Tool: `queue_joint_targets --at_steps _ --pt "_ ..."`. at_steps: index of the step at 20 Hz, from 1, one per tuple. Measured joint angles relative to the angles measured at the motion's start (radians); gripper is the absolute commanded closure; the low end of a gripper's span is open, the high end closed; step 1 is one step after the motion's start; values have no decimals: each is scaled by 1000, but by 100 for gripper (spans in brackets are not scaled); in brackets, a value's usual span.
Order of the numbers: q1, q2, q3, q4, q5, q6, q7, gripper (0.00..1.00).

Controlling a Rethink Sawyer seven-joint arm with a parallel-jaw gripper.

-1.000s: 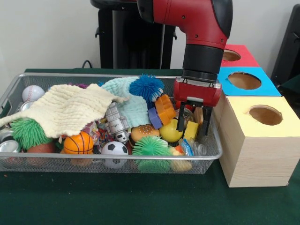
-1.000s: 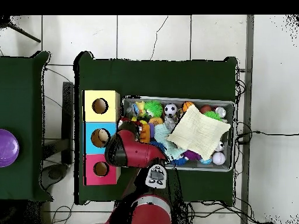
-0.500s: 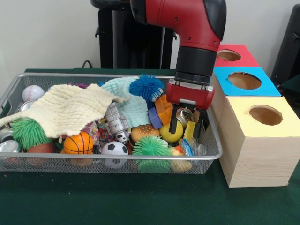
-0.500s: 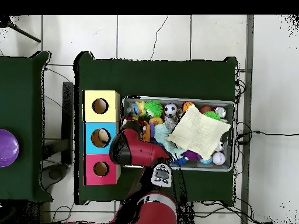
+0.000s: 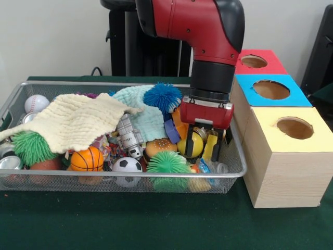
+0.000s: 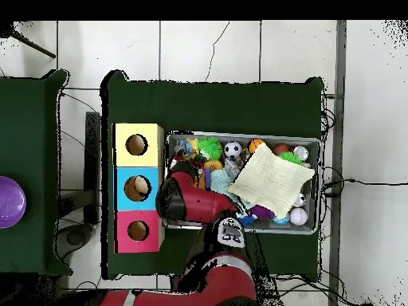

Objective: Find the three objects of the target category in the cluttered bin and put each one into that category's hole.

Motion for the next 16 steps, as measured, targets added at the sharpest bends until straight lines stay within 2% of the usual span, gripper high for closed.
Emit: queue_joint_targets --at_steps 3,8,12,16 --pt "-23 -7 23 0 -20 1 0 0" --pt "-92 -12 115 2 -62 0 0 0" --pt "-142 -11 157 2 -79 0 0 0" --pt "-161 -7 180 2 -90 -2 0 0"
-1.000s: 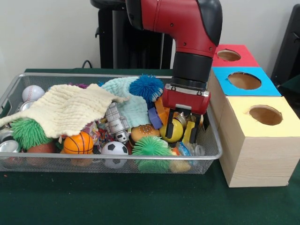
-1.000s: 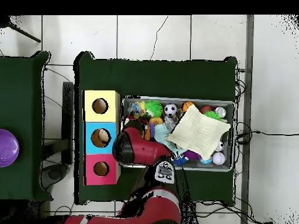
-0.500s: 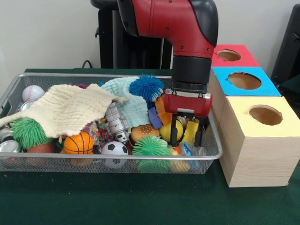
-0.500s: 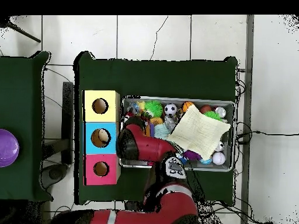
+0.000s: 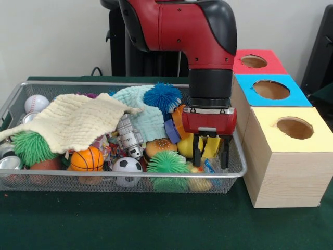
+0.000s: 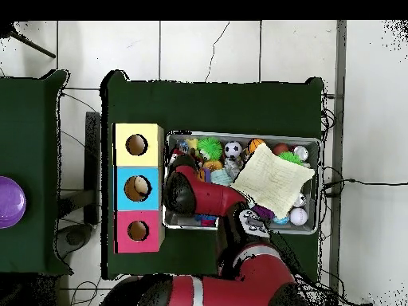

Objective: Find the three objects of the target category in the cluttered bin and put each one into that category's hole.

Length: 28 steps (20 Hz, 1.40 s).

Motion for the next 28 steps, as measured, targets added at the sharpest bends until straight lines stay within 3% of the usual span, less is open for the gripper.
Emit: queue_joint_targets --at_steps 14,15,28 --pt "-23 11 22 -1 -1 -5 0 0" --pt "-26 7 22 -1 -1 8 0 100" --pt "-7 -9 5 -10 0 58 0 100"
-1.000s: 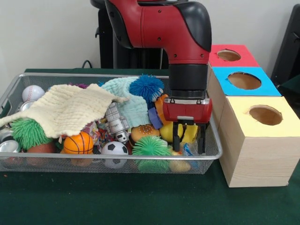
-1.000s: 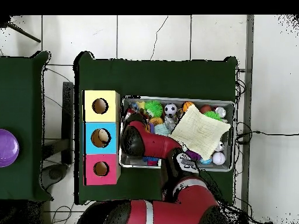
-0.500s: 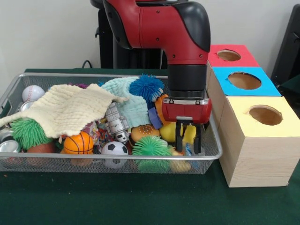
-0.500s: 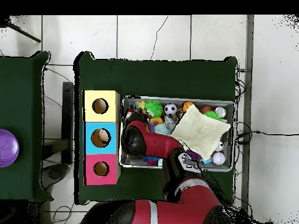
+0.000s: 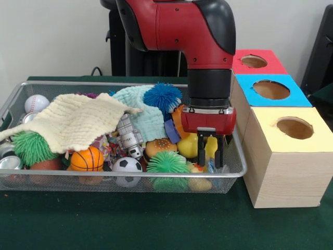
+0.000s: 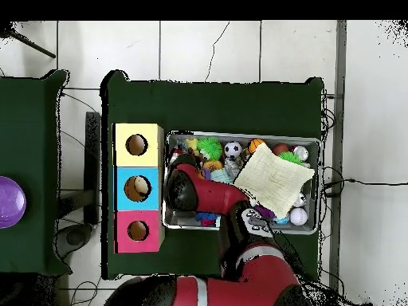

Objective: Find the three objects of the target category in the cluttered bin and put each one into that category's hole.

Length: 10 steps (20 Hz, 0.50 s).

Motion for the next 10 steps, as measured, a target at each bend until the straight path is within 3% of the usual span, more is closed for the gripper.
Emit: queue_joint_targets --at_steps 6,10 --pt "50 -21 -40 -1 19 25 0 100" --pt "97 -65 -63 1 33 126 0 100"
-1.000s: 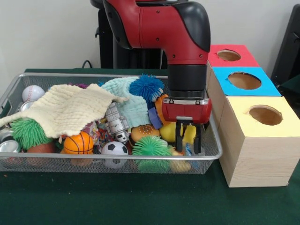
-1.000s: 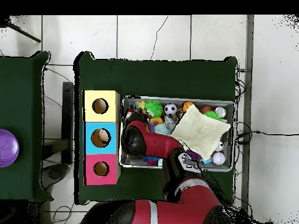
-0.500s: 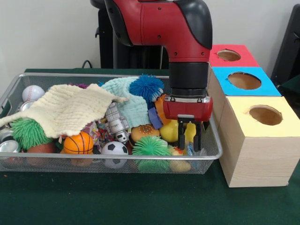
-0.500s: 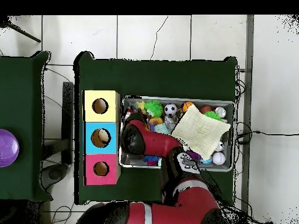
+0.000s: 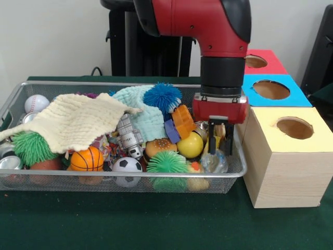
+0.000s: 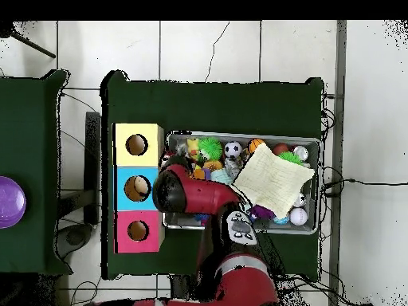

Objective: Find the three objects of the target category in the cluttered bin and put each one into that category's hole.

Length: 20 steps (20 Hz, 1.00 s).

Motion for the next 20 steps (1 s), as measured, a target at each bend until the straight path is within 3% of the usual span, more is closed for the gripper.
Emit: queue_joint_targets --at_steps 7,16,20 --pt "40 -74 7 1 20 169 0 100" --pt "60 -94 -5 -1 22 182 0 100" --pt "155 -91 -103 -21 22 192 0 100"
